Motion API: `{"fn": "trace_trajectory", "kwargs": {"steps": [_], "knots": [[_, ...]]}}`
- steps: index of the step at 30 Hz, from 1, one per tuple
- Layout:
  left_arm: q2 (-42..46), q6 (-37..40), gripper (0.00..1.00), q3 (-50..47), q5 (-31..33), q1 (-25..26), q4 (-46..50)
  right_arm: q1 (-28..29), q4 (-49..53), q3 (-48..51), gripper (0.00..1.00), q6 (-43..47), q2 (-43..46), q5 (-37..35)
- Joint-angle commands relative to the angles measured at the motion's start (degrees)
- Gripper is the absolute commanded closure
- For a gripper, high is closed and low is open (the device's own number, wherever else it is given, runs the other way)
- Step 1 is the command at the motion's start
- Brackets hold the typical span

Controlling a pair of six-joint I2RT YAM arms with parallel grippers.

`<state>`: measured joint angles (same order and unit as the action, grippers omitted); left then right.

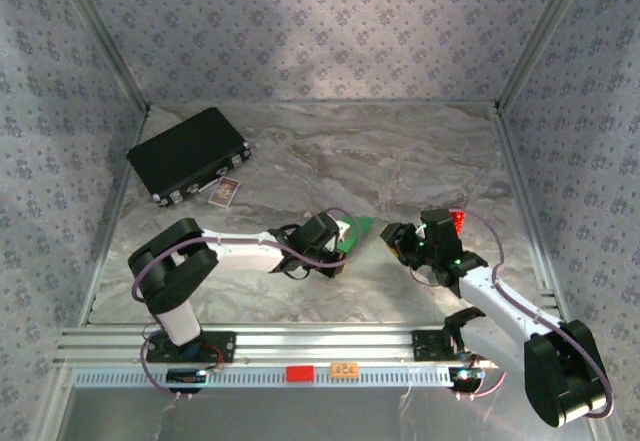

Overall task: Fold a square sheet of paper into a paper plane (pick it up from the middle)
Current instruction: Fold the wing for the fifth time at the center of the table.

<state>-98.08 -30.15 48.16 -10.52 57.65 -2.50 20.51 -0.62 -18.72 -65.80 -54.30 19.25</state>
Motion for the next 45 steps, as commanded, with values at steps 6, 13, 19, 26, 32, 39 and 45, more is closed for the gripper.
{"fn": "trace_trajectory", "kwargs": {"steps": [6, 13, 19, 26, 32, 39, 45], "knots": [[-0.6, -2.1, 1.0, -1.1, -8.5, -1.9, -5.3, 1.4, -0.3, -0.9, 0.56, 2.9, -1.3, 0.9], [1.3, 2.2, 1.0, 0.3, -0.6, 0.4, 1.0, 4.3, 3.3, -8.4, 0.52, 4.9, -8.5, 0.8], [1.9, 4.6, 1.0, 1.7, 5.0, 2.8, 4.7, 5.9, 7.8, -12.9, 0.5, 3.3, -15.0, -1.9], [3.6, 6.7, 1.0, 1.7, 8.2, 4.4, 5.3, 6.7, 7.6, -13.2, 0.5, 0.1, -18.1, -2.2], [3.2, 8.8, 0.99, 2.5, 9.9, 5.2, 7.3, 7.3, 5.8, -14.9, 0.5, 0.2, -21.5, -0.2], [3.5, 10.0, 0.98, 3.1, 12.4, 6.1, 8.6, 8.1, 6.0, -15.7, 0.64, 0.0, -24.6, 0.3], [2.9, 11.7, 0.96, 4.3, 15.6, 7.6, 10.6, 7.7, 5.0, -14.5, 0.76, -0.9, -23.0, 0.3]]}}
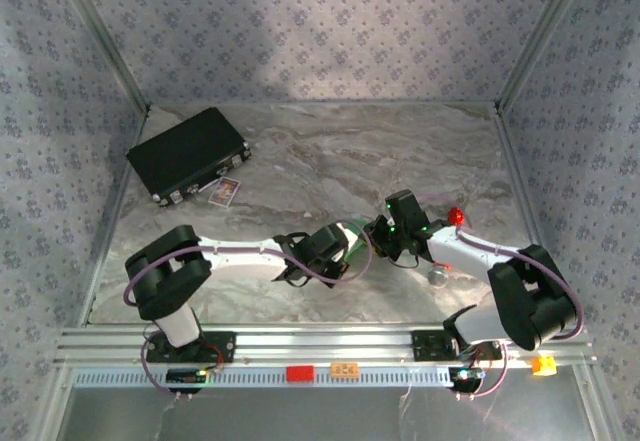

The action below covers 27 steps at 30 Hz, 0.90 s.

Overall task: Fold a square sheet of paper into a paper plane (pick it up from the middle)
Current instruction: Fold the wing for the fifth time at the center of the table.

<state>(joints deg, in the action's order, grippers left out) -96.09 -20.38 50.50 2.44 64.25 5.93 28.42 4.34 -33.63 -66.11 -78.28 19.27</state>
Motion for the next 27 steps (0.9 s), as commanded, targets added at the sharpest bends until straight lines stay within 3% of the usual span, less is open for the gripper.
{"fn": "trace_trajectory", "kwargs": {"steps": [1, 9, 15, 27], "knots": [[0.8, 2.1, 0.95, 2.1, 3.1, 1.2, 2.3, -0.4, -0.1, 0.6, 0.76, -0.8, 1.2, 0.4], [0.1, 3.5, 0.91, 3.2, 6.1, 2.5, 3.9, -0.8, -2.2, 1.9, 0.88, -1.7, 1.5, 1.5], [-0.6, 4.0, 0.81, 3.8, 8.3, 3.5, 4.5, -1.1, -4.8, 3.2, 0.94, -3.1, 2.0, 2.5], [-2.4, 4.7, 0.75, 5.1, 13.2, 5.8, 5.9, -1.3, -6.2, 4.0, 0.96, -3.9, 2.8, 3.1]]}}
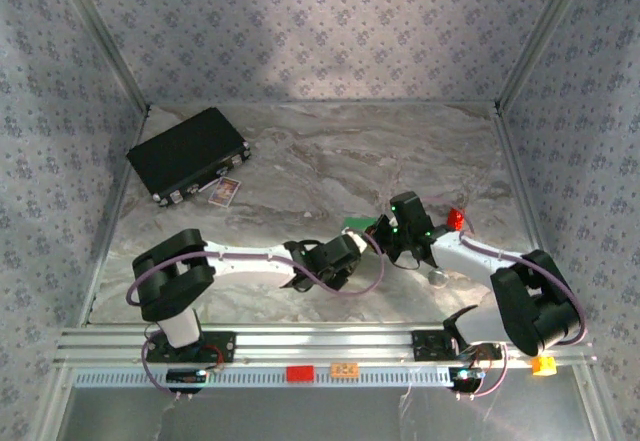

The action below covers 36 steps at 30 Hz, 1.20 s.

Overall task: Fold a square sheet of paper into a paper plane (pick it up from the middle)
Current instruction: Fold the wing for the fifth time at the center of the table.

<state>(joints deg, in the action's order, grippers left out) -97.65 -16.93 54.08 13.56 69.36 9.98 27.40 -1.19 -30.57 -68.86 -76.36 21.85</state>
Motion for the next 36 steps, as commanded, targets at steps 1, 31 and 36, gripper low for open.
{"fn": "trace_trajectory", "kwargs": {"steps": [1, 31, 36], "knots": [[-1.0, 1.3, 0.75, 1.5, 2.3, 0.8, 1.9, -0.3, -0.9, 1.0, 0.96, -1.2, 1.0, 0.5], [-2.0, -1.5, 0.94, 1.6, 2.3, 1.2, 1.2, -0.4, 2.1, 1.6, 0.79, 0.4, 2.8, -1.4], [-2.2, -3.4, 0.94, 1.3, 0.9, 0.8, 0.5, -0.7, 5.7, 1.5, 0.7, 2.4, 5.0, -3.2]]}}
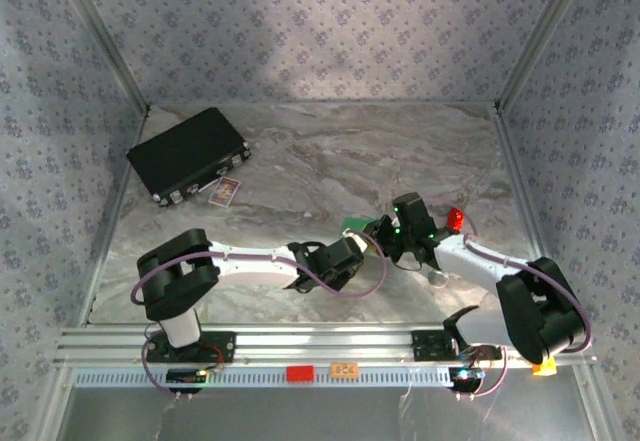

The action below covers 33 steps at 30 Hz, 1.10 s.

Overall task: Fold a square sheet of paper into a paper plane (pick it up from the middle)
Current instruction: Fold the wing for the fifth time at the center of the table.

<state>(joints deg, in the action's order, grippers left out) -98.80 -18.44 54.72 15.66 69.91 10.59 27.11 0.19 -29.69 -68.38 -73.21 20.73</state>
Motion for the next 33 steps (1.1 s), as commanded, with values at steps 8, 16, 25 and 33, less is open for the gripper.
{"fn": "trace_trajectory", "kwargs": {"steps": [8, 16, 25, 33], "knots": [[-1.0, -4.6, 0.94, -1.0, -7.7, -2.1, -2.8, -2.3, 9.2, 2.0, 0.67, 3.5, 6.9, -4.1], [-1.5, -5.7, 0.93, -1.2, -9.3, -3.0, -3.1, -2.4, 9.3, 4.3, 0.66, 2.6, 9.4, -5.0], [-2.3, -7.2, 0.94, -1.1, -12.8, -4.5, -3.4, -2.4, 8.8, 6.2, 0.66, 2.0, 11.2, -6.3], [-3.1, -8.5, 0.95, -1.2, -15.5, -6.0, -3.8, -2.4, 8.6, 6.9, 0.66, 1.6, 11.5, -6.5]]}}
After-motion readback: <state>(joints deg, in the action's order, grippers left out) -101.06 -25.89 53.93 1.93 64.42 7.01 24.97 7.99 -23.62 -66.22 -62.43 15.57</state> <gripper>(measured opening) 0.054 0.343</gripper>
